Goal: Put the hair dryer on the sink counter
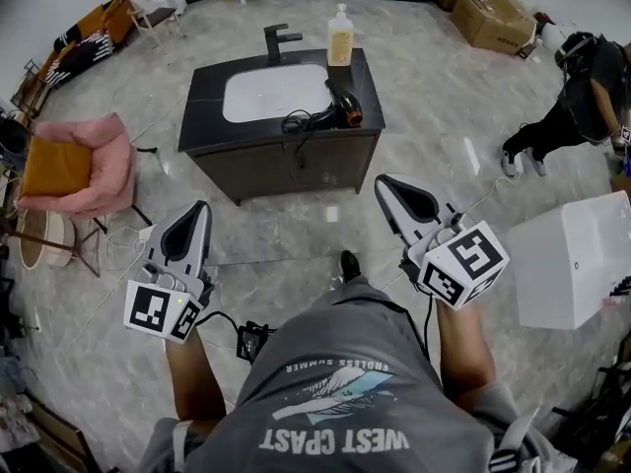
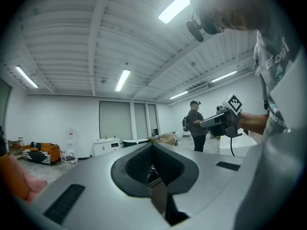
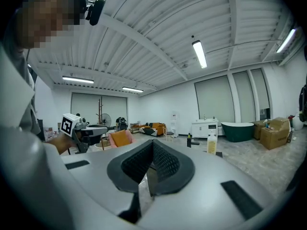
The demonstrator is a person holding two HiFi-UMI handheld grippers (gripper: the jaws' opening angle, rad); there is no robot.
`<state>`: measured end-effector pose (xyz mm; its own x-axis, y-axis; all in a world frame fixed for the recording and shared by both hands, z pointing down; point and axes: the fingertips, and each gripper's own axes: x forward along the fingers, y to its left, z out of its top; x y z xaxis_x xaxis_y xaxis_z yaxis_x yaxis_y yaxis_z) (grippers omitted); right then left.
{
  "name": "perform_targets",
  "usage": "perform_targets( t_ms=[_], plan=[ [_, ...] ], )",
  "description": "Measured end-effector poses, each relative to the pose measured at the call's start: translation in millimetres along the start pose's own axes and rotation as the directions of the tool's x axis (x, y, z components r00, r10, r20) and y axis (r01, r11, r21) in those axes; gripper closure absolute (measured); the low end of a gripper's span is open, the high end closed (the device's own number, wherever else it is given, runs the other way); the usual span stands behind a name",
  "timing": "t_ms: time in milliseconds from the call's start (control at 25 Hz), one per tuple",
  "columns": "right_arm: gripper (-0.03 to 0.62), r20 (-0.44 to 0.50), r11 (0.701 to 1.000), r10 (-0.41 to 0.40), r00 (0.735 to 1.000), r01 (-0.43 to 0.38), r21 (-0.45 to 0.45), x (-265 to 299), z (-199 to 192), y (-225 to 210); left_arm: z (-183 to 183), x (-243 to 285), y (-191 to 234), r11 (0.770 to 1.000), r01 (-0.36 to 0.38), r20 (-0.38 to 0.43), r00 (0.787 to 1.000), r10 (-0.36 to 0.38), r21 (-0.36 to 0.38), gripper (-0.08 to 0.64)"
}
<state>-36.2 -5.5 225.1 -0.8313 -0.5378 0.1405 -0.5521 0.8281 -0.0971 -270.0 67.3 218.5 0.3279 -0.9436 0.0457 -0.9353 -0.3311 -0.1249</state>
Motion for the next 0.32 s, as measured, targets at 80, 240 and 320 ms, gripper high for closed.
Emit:
perform_targets(
  t_ms=[80,240,320],
  plan=[
    [0.566,0.0,1.0,-0.006,1.0,0.006,0.001,-3.1,-1.8,-0.7,-0.2,0.9,-3.4,1.0,0.009,-0.001,1.0,-0.009,0.007,0.543],
    [0.566,-0.006,1.0,-0.017,1.0,0.017,0.007,-7.9,-4.2,-4.8,-1.0,2.7,-8.1,1.0,0.019,-0.013,1.0,-0.018,0.02,0.543],
    [0.566,-0.011,1.0,-0.02,1.0,0.02,0.011,-9.6,-4.8,-7.1,-1.2,3.4,-9.7,1.0,0.021,-0.02,1.0,-0.02,0.023,0.543]
  ],
)
